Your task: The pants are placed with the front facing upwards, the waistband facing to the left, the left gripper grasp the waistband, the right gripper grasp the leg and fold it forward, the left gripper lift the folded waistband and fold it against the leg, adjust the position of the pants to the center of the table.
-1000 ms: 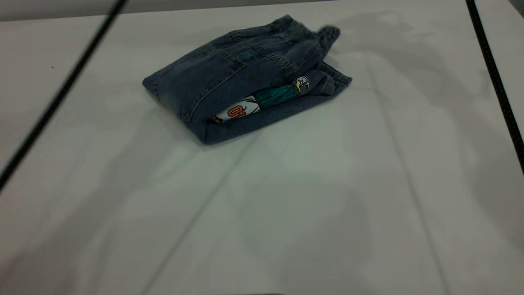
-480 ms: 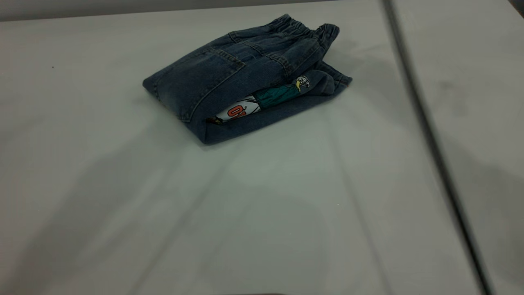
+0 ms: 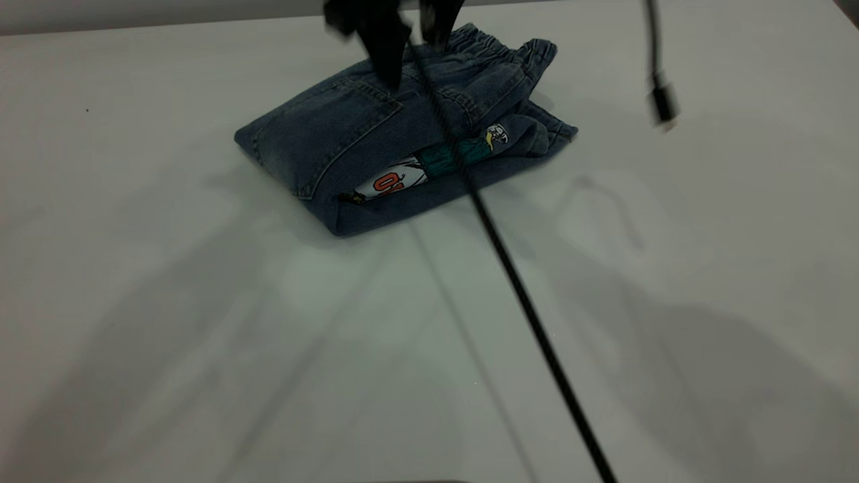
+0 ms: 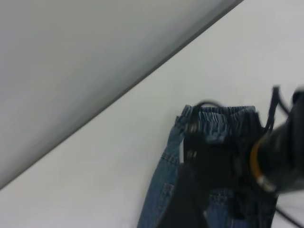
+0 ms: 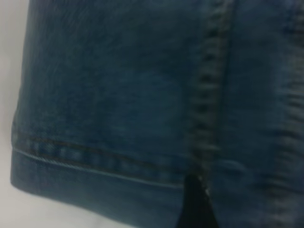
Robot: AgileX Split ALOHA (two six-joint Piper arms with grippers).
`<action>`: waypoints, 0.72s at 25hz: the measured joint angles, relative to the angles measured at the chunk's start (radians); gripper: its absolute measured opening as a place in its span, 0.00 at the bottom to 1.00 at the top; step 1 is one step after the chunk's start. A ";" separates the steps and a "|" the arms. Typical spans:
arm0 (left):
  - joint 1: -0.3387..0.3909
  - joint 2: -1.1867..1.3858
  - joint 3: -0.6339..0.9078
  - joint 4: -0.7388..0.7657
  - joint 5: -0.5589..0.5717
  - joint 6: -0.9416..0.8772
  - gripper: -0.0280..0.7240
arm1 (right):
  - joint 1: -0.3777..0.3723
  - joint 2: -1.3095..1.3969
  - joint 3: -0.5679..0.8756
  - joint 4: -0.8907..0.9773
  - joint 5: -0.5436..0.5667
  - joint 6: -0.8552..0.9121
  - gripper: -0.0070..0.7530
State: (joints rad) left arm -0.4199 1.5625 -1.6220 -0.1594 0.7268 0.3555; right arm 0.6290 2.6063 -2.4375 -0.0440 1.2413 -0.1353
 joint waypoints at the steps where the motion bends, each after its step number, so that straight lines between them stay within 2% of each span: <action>1: 0.000 0.001 0.000 0.000 0.003 -0.007 0.79 | 0.009 0.017 0.000 -0.009 -0.001 0.006 0.56; 14: 0.000 0.017 0.000 0.000 0.051 -0.017 0.79 | 0.011 0.125 -0.001 -0.048 -0.015 0.155 0.56; 18: 0.000 0.017 0.000 0.000 0.052 -0.017 0.79 | 0.011 0.136 -0.002 -0.063 -0.014 0.351 0.56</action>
State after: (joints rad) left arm -0.4199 1.5790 -1.6220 -0.1594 0.7787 0.3384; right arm 0.6398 2.7426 -2.4395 -0.1071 1.2271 0.2154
